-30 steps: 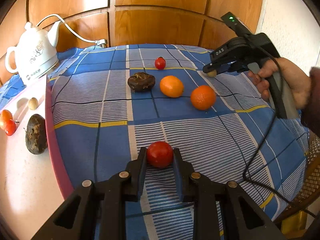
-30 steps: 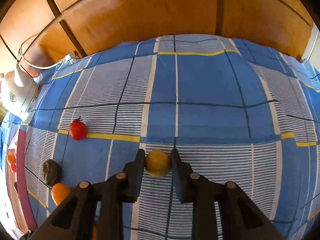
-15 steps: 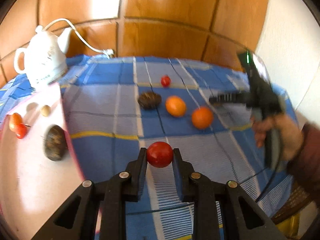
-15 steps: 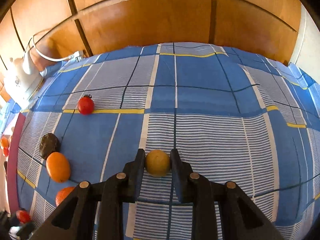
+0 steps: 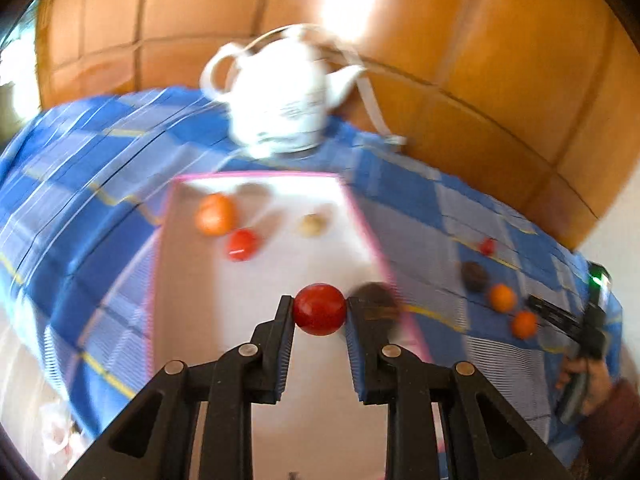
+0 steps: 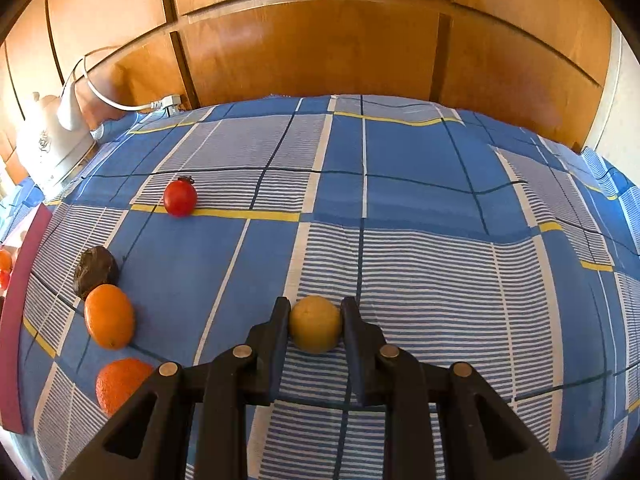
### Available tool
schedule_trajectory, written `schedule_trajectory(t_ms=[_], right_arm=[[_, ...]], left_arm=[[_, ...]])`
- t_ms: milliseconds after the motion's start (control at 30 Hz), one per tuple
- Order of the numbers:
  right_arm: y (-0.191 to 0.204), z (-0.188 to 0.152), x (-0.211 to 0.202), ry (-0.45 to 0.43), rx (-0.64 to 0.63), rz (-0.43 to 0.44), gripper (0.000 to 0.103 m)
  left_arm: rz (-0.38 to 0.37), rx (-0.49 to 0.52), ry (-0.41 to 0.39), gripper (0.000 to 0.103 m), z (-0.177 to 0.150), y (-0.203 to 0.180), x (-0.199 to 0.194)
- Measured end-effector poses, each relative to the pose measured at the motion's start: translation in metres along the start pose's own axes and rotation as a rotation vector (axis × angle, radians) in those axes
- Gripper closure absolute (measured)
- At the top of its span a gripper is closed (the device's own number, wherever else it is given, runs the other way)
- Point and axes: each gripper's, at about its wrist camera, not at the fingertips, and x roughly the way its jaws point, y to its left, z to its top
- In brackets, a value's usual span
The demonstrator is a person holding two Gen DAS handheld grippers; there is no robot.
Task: Organize fruits
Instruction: 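Lower the cherry tomato into the tray and open the left gripper, then carry the small yellow fruit into the tray and open the right gripper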
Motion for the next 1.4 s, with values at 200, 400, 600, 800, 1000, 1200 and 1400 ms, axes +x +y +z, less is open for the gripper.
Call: schedule_trajectory(t_ms=[200,400,600,800,1000,1200,1400], right_arm=[[-0.001,-0.001,-0.001,-0.011,0.005,0.007,0.077],[-0.001,-0.002,-0.002,-0.019,0.002,0.004,0.077],[-0.002,-0.003,-0.003,-0.023,0.008,0.011,0.077],[-0.002,-0.003,-0.003,-0.027,0.009,0.011,0.077],[-0.002,-0.003,-0.003,-0.030,0.006,0.008,0.077],[0.000,-0.002,-0.003,-0.030,0.002,0.004,0.077],[0.000,-0.002,-0.004,-0.031,-0.001,0.001,0.077]], left_arm=[[0.059,-0.063,0.032,0.078,0.006,0.036,0.015],[0.109,-0.022,0.068,0.078,0.012,0.041,0.034],[0.164,-0.009,0.069,0.075,0.016,0.043,0.046],[0.224,-0.007,-0.014,0.062,0.009,0.037,0.026],[0.271,0.008,-0.112,0.046,-0.004,0.020,-0.007],[0.271,0.013,-0.159,0.036,-0.019,0.003,-0.032],[0.261,0.043,-0.161,0.031,-0.030,-0.008,-0.040]])
